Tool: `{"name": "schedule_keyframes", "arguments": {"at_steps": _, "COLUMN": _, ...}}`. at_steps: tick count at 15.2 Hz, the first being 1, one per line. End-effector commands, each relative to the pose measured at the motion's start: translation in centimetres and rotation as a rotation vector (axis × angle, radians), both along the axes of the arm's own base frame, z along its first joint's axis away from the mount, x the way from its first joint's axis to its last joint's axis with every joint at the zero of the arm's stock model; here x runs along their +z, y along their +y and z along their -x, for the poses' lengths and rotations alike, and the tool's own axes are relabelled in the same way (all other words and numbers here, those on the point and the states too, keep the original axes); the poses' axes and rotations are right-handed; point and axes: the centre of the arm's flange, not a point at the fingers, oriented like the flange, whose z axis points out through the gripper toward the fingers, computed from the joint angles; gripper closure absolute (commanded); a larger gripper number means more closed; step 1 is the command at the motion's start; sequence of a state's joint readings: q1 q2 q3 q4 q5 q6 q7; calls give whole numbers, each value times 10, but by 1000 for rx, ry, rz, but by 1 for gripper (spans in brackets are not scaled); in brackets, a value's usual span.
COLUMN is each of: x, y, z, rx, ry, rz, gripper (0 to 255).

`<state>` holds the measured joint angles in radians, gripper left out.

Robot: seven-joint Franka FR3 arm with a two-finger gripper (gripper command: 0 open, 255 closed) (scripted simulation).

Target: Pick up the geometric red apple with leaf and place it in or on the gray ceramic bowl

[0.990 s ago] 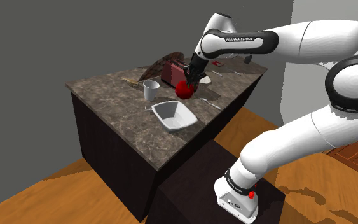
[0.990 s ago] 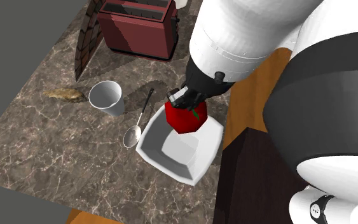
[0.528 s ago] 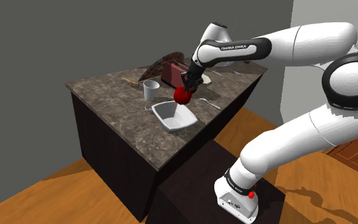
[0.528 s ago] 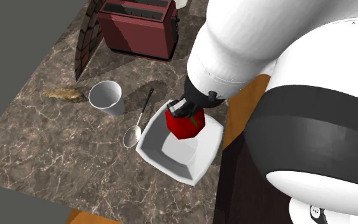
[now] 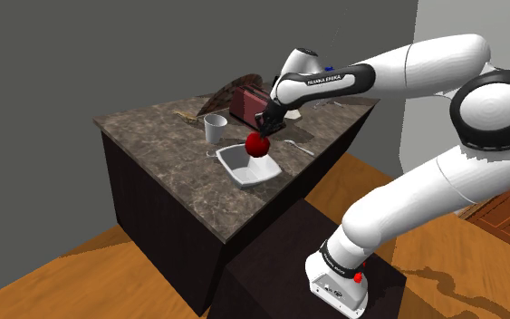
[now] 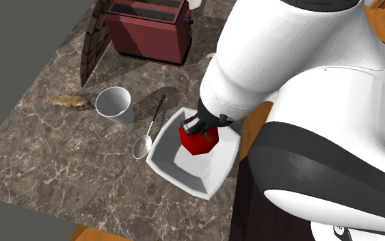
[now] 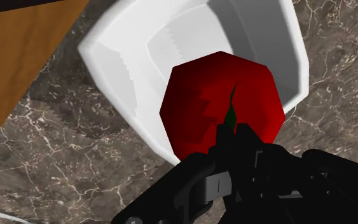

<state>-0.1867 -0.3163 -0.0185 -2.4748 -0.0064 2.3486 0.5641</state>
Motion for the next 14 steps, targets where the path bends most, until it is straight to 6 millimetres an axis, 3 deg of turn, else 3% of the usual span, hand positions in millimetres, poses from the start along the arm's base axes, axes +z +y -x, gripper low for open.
{"name": "schedule_keyframes", "arguments": {"at_steps": 1, "x": -10, "y": 0, "z": 0, "rx": 0, "ry": -1, "rz": 0, "gripper": 255}}
{"name": "schedule_keyframes", "arguments": {"at_steps": 7, "x": -40, "y": 0, "z": 0, "rx": 0, "ry": -1, "rz": 0, "gripper": 255}}
{"name": "schedule_keyframes", "arguments": {"at_steps": 14, "x": -40, "y": 0, "z": 0, "rx": 0, "ry": -1, "rz": 0, "gripper": 255}}
